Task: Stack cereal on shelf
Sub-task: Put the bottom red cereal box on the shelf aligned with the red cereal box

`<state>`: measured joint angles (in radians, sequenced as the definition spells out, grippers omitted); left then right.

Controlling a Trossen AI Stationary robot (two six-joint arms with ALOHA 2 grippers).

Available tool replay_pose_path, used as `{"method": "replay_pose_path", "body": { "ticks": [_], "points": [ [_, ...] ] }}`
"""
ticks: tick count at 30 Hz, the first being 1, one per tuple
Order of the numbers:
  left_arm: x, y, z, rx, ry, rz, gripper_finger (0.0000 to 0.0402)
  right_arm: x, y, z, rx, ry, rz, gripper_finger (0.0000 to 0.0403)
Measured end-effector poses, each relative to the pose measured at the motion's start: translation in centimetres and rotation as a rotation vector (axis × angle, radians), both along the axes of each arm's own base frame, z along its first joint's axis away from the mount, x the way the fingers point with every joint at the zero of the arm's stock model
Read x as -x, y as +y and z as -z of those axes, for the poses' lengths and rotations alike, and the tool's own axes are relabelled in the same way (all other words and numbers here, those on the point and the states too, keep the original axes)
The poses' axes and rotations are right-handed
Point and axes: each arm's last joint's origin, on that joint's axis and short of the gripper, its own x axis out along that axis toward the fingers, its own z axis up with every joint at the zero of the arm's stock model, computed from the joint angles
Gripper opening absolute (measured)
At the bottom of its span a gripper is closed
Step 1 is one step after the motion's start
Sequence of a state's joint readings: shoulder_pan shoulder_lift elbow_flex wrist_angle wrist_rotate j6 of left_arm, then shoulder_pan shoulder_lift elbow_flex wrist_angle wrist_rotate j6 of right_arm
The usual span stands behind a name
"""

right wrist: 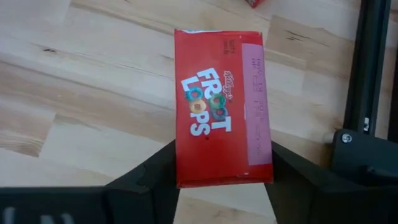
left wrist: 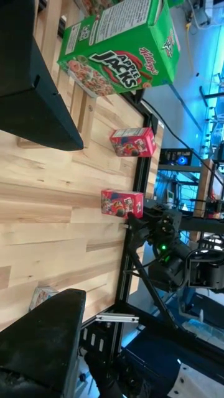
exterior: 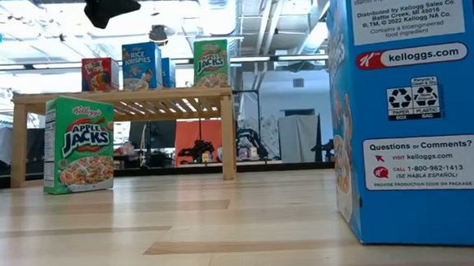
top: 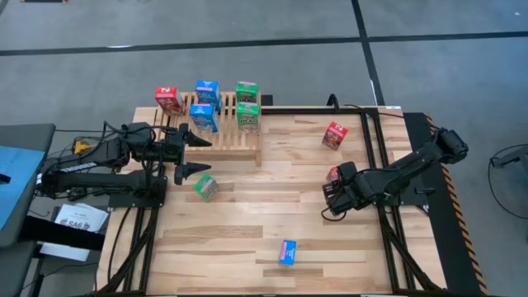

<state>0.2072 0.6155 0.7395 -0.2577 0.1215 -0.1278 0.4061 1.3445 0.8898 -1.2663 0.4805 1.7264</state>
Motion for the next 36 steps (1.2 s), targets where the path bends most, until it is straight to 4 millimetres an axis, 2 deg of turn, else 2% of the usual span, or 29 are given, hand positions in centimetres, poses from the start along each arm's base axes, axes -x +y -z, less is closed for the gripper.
{"method": "replay_pose_path", "body": {
  "ticks": [4, 12, 19, 28, 36],
  "points": [
    [0.0, 0.0, 0.0, 0.000, 0.000, 0.000, 0.0374, 0.0, 0.0, 0.0, -0.001, 0.000, 0.000, 0.0202],
    [0.0, 0.0, 0.0, -0.001, -0.001, -0.006, 0.0374, -0.4, 0.4, -0.7, -0.022, -0.012, -0.042, 0.0220],
    [0.0, 0.0, 0.0, 0.015, -0.002, 0.002, 0.0374, -1.6, 1.0, -3.2, -0.047, -0.056, -0.156, 0.0205],
    [-0.3, -0.6, 0.1, 0.094, 0.009, 0.145, 0.0374, -4.2, 2.0, -6.5, -0.041, -0.213, -0.428, 0.0215],
    [-2.4, -1.8, 1.0, 0.112, 0.074, 0.239, 0.0374, -7.3, 2.6, -9.4, 0.036, -0.452, -0.686, 0.0212]
  ]
}}
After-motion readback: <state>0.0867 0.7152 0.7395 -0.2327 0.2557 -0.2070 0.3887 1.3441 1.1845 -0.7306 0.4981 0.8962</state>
